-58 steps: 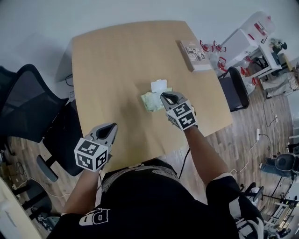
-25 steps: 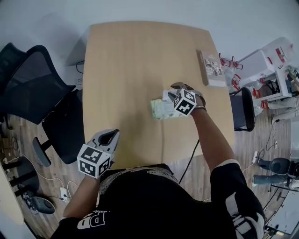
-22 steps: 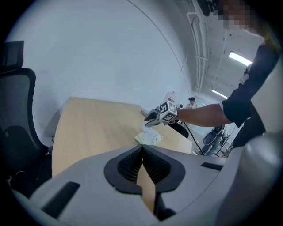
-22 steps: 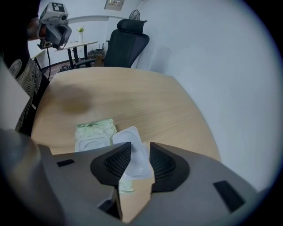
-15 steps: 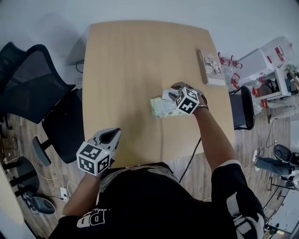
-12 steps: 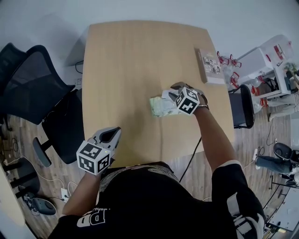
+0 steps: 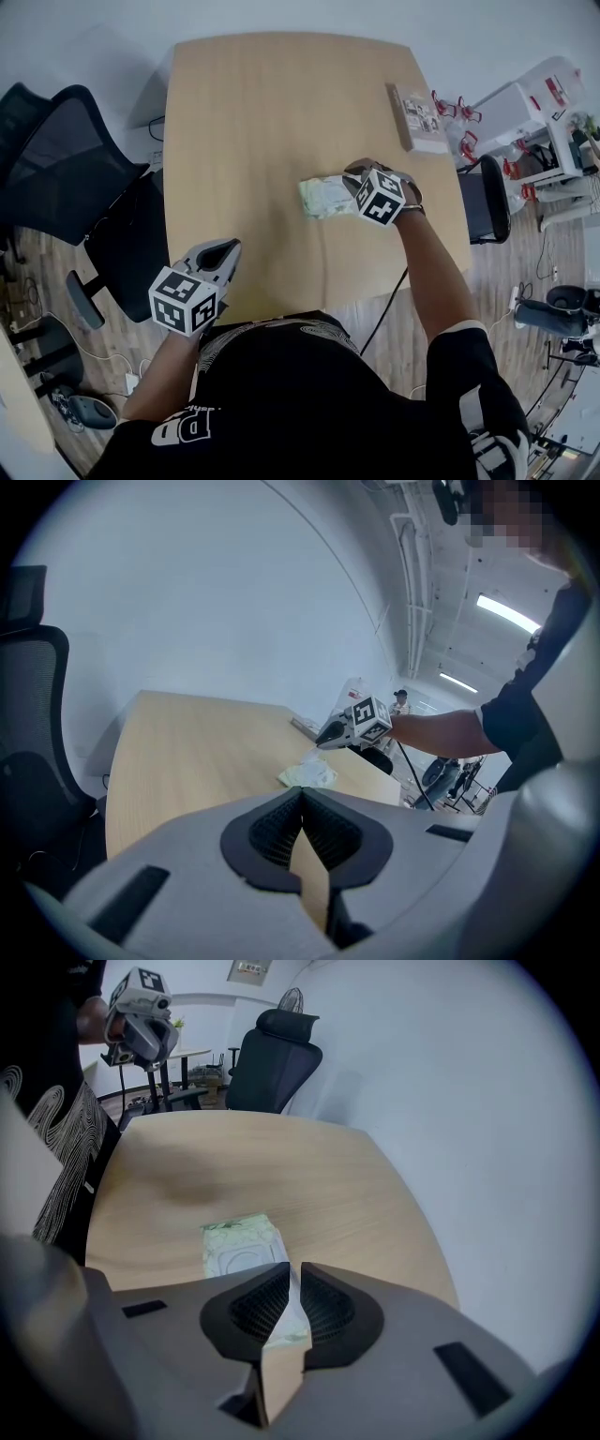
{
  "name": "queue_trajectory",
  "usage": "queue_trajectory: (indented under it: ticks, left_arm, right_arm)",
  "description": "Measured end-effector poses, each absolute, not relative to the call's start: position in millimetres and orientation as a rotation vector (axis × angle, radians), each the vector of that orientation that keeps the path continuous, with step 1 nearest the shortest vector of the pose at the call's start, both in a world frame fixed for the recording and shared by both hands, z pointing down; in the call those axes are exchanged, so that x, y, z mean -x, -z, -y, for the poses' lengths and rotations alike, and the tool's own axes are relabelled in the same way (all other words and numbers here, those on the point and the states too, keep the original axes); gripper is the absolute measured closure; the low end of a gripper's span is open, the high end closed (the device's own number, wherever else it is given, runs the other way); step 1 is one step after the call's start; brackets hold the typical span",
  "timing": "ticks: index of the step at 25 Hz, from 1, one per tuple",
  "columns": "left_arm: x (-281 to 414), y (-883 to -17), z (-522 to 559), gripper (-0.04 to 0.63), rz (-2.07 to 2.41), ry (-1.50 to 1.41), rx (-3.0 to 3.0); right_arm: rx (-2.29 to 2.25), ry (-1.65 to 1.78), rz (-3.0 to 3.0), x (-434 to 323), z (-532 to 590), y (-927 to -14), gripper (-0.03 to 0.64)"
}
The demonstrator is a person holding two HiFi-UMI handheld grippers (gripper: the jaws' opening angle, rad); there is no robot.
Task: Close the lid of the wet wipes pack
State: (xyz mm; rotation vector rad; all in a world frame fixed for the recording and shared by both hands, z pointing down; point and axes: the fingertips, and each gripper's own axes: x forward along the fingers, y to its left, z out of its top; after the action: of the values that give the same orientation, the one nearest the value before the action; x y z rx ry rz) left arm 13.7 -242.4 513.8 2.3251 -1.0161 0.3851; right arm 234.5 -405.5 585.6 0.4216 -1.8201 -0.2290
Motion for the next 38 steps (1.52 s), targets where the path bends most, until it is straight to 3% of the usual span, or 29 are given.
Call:
queue_trajectory:
  ticks: [38]
  left_arm:
    - [-26,-518,229,0.578,0.982,-0.412,-2.329]
  right_arm:
    - [-0.609,0.103,1.858,-246,348,-626,0.578]
